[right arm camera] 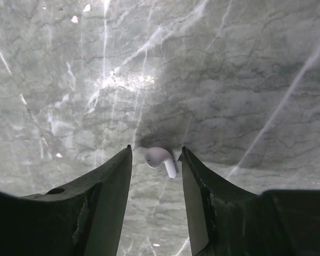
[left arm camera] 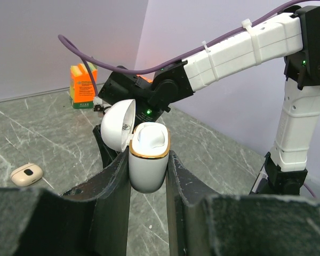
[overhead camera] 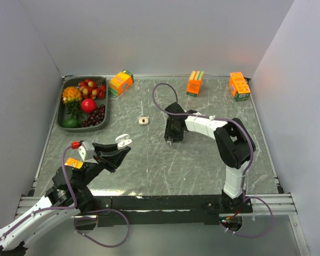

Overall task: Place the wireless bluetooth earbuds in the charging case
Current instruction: Adjust the earbud at the center of the board.

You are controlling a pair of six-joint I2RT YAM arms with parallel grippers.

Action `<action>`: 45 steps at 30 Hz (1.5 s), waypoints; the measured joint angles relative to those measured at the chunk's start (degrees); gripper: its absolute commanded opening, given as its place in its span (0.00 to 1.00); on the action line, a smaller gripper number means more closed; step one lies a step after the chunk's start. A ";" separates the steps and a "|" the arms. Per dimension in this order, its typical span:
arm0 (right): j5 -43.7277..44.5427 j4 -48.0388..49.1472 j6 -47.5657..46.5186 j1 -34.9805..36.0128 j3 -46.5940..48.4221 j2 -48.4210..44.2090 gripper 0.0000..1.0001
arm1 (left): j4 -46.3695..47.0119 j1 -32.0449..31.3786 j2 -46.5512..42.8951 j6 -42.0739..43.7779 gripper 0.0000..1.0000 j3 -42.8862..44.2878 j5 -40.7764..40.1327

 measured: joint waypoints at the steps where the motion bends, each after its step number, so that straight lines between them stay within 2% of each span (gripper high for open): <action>1: 0.70 -0.22 -0.11 0.20 0.02 -0.07 0.53 | 0.00 0.00 0.00 0.00 0.01 0.00 0.00; 5: 4.61 -2.01 -3.32 1.20 0.26 -0.33 0.54 | 0.00 0.00 0.02 0.00 0.01 0.00 0.02; 10: 9.05 -4.15 -13.42 3.43 0.70 -0.39 0.53 | 0.00 0.00 0.02 0.00 0.01 0.00 0.02; 16: 9.70 -4.35 -21.51 5.86 0.57 -0.42 0.55 | 0.02 0.00 0.13 0.00 0.01 0.00 0.02; 22: 9.79 -4.44 -25.29 6.47 0.68 -0.42 0.54 | -0.02 0.00 0.15 0.00 0.01 0.00 0.02; 34: 9.68 -4.50 -31.43 6.58 2.75 -0.20 0.47 | -0.02 0.00 0.17 0.02 0.01 0.00 0.02; 45: 7.04 -3.93 -33.94 6.58 3.21 0.37 0.44 | -0.02 0.00 0.39 0.00 0.01 0.00 0.02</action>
